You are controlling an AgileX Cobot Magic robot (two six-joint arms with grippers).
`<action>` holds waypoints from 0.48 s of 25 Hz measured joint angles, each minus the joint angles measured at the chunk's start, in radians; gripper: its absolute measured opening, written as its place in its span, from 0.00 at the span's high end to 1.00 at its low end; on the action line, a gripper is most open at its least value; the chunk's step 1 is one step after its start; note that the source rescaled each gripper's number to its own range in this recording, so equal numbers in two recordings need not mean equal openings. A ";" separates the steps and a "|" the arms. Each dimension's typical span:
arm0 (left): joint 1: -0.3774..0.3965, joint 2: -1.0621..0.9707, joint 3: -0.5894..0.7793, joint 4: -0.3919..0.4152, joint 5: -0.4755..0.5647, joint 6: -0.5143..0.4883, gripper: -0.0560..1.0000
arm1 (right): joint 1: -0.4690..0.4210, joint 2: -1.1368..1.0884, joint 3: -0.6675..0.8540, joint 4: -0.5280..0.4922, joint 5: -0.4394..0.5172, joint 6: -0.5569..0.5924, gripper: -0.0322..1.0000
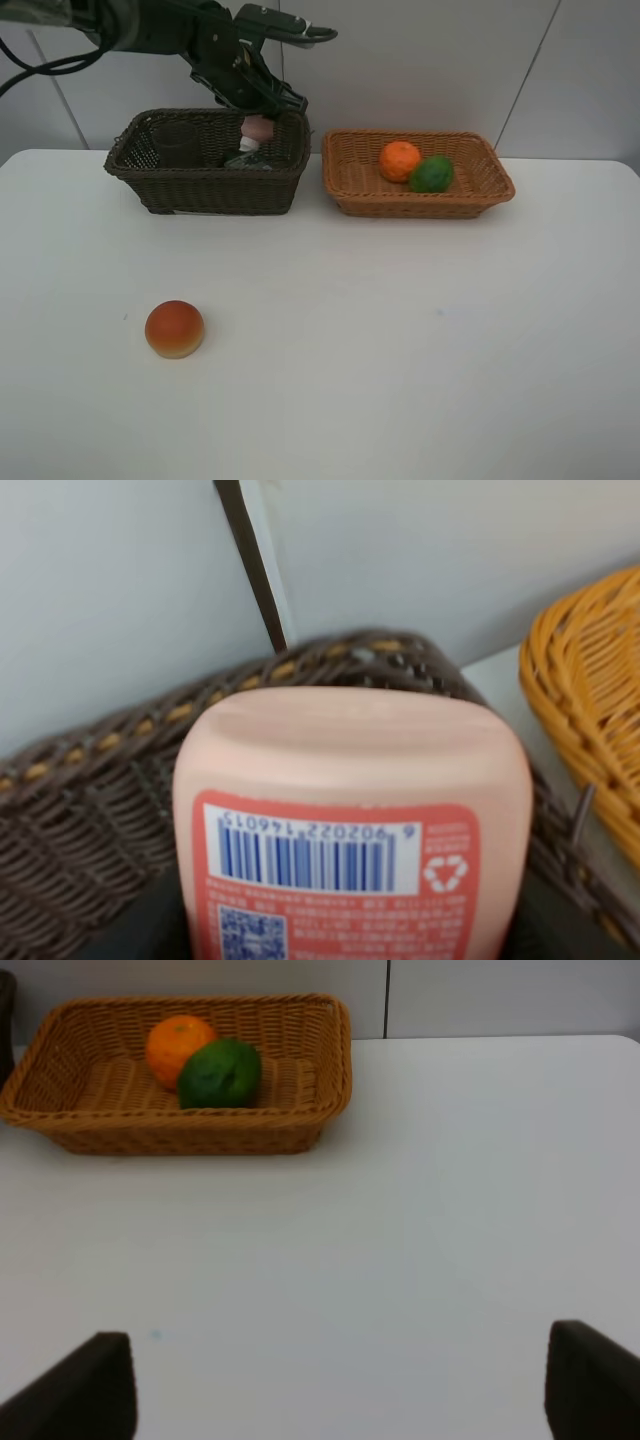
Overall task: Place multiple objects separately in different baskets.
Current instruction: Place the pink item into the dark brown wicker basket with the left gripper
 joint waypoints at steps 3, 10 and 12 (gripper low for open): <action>0.002 0.020 0.000 -0.016 0.010 0.000 0.34 | 0.000 0.000 0.000 0.000 0.000 0.000 0.36; 0.008 0.031 0.000 -0.026 0.055 0.001 0.34 | 0.000 0.000 0.000 0.000 0.000 0.000 0.36; 0.010 0.031 0.000 -0.026 0.062 0.001 0.33 | 0.000 0.000 0.000 0.000 0.000 0.000 0.36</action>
